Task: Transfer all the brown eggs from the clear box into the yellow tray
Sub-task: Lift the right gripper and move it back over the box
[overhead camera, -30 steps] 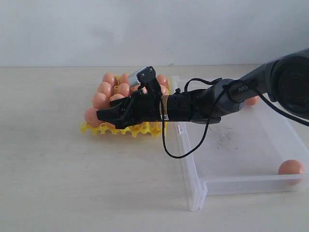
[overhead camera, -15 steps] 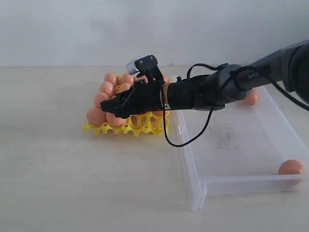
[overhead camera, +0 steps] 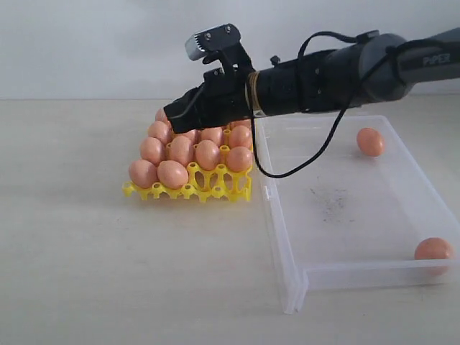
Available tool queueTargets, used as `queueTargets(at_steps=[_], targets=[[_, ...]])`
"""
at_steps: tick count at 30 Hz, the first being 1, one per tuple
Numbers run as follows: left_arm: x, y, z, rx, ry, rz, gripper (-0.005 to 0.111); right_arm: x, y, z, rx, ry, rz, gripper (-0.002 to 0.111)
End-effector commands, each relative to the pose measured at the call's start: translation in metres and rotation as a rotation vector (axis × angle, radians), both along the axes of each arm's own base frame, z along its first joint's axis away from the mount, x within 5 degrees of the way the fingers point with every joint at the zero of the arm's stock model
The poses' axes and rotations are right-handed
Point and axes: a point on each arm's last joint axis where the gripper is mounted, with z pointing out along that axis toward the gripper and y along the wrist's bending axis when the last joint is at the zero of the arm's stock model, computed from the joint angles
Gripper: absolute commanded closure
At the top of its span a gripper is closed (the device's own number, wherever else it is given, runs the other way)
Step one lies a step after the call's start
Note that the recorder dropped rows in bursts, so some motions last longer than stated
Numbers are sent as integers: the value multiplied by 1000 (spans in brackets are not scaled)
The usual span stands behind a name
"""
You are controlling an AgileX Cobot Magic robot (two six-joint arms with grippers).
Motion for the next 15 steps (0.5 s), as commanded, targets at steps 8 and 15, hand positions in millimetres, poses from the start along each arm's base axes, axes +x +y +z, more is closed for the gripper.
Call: queueTargets(at_steps=[8, 15], targets=[[0, 0, 3, -19, -18, -1, 103, -6, -80, 89, -280, -317, -663, 107], [0, 0, 3, -19, -18, -1, 103, -13, -129, 82, -731, -387, -876, 109]])
